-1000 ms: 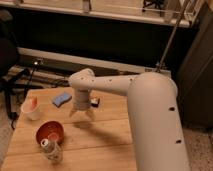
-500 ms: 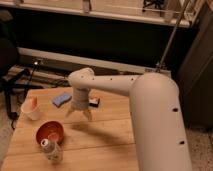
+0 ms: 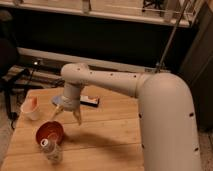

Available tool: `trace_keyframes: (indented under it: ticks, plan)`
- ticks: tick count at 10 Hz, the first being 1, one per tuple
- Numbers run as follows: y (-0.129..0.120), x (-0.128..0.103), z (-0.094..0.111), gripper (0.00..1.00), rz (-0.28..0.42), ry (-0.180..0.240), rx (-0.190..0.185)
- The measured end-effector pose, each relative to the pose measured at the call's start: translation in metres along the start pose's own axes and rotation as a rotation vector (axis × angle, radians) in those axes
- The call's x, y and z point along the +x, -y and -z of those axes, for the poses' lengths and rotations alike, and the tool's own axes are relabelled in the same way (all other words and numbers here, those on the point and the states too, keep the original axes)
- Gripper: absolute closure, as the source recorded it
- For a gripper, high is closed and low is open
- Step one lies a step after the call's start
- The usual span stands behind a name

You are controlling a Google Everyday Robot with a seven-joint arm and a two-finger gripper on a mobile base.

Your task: Place the bottle in the ceramic bowl

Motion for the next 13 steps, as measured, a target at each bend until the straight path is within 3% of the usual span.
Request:
trace_keyframes:
  ticks: [2, 5, 11, 13]
  plan:
    - [0.015, -0.029, -0.024, 0.20, 0.063, 0.013, -0.127]
    - [0.042, -0.058, -0.036, 0.20, 0.101, -0.024, -0.226]
    - [0.070, -0.086, -0.046, 0.22, 0.077, -0.030, -0.281]
    - [0.065, -0.089, -0.047, 0.37, 0.037, -0.048, -0.320]
